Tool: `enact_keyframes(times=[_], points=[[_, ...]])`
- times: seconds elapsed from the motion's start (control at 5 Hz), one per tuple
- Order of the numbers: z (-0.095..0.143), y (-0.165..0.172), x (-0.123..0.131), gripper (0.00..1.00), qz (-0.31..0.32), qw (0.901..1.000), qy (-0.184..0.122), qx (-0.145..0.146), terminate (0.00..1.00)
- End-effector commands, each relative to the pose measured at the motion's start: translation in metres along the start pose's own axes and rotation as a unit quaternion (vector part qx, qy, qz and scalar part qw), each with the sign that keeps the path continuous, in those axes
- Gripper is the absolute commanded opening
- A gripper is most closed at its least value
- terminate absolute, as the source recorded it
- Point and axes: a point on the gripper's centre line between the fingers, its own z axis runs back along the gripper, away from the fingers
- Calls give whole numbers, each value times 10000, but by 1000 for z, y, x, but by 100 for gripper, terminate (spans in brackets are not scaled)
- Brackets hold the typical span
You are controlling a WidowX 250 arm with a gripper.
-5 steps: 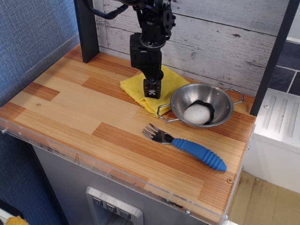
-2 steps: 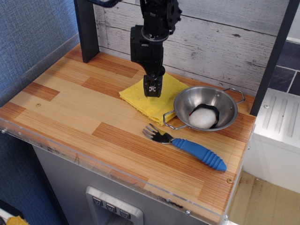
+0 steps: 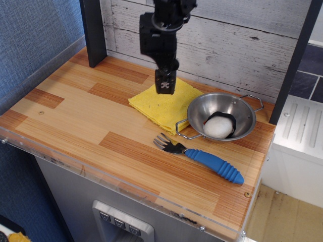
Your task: Move the yellow towel towards the left side of the bowl
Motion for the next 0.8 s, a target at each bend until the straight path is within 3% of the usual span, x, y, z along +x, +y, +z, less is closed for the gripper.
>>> enact_keyframes(times=[0.0,0.4,0.6], points=[[59,15,1,100,-17,9981,158,-590,0],[59,15,1,100,-17,9981,158,-590,0],[59,15,1,100,-17,9981,158,-590,100]])
